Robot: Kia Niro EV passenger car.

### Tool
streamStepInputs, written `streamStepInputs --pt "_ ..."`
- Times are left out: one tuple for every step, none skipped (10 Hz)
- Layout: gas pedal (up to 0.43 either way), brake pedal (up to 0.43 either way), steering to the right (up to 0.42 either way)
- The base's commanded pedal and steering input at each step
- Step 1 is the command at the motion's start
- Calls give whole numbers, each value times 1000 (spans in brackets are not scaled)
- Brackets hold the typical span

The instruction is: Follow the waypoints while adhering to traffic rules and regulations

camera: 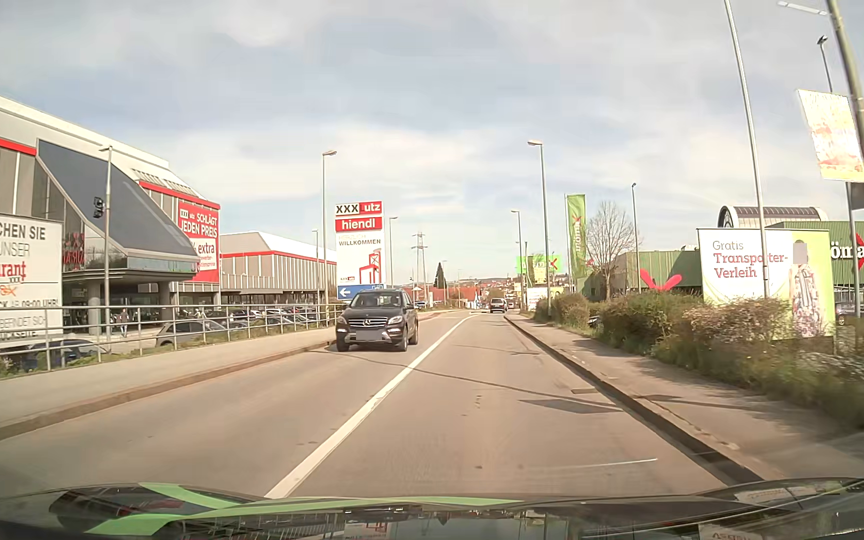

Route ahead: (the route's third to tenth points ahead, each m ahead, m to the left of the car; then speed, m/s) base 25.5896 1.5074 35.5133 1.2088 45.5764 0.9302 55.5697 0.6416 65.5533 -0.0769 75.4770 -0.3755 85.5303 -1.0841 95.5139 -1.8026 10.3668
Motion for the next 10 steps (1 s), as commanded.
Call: streamStepInputs --pt "79 0 0" --pt "59 0 1" --pt "28 0 1" --pt "20 0 1" --pt "20 0 3" --pt "28 0 5" --pt "47 0 7" --pt "59 0 7" --pt "67 0 7" --pt "67 0 7"
